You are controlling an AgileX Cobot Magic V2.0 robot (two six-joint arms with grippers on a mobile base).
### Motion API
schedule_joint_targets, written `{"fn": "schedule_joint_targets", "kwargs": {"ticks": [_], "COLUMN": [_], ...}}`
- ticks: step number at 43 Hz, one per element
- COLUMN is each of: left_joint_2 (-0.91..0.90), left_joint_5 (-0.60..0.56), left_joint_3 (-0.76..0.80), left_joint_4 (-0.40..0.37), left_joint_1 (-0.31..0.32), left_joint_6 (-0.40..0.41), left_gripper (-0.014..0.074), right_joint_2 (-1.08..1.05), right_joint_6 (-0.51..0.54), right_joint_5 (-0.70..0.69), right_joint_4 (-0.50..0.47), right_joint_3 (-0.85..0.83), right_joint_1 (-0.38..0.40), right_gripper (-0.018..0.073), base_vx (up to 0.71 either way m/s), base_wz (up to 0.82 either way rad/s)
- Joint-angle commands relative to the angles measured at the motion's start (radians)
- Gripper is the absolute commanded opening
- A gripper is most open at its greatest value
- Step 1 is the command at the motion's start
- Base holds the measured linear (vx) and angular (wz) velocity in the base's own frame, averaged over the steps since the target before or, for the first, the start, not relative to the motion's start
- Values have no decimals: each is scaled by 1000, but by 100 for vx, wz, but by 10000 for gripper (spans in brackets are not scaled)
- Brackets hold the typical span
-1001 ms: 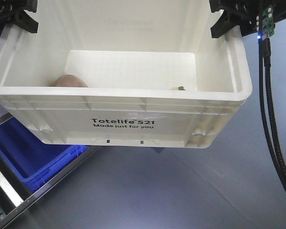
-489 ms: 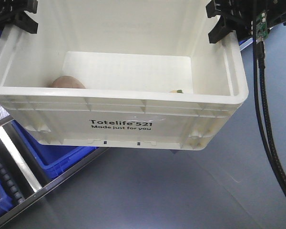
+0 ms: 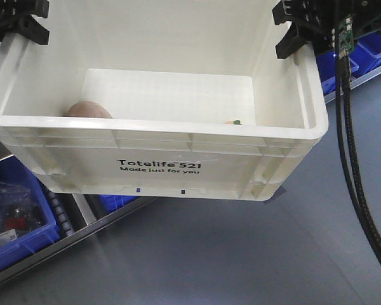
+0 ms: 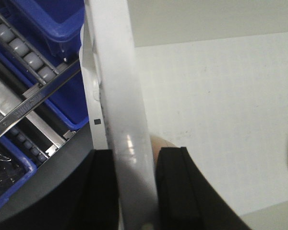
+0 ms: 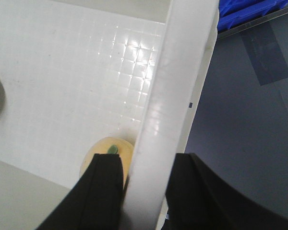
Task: Place moving items into box and shelve
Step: 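Hold the tote with both grippers while aligning in front of the shelf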
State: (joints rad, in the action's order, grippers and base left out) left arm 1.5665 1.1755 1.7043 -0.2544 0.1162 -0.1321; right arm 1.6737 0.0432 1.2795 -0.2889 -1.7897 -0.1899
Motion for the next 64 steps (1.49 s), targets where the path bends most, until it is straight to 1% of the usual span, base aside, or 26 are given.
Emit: {"fn": "schedule_joint_targets", "kwargs": {"ticks": [1, 64], "left_joint_2": [-58, -58], "left_joint_5": [-95, -95], "left_joint_3": [45, 45], "left_joint_4": [-139, -139], "left_joint_1": [15, 15], "left_joint_6": [-10, -10], "left_gripper": [-6, -6], "right_joint_2": [-54, -54], "right_joint_6": [25, 25], "right_joint_5": [-95, -95], "right_joint_4": [-123, -123], "right_joint_3": [-39, -39], "right_joint_1": [-11, -11], "right_gripper": [-4, -4], "base_vx": [-10, -6], "base_wz": [21, 26]}}
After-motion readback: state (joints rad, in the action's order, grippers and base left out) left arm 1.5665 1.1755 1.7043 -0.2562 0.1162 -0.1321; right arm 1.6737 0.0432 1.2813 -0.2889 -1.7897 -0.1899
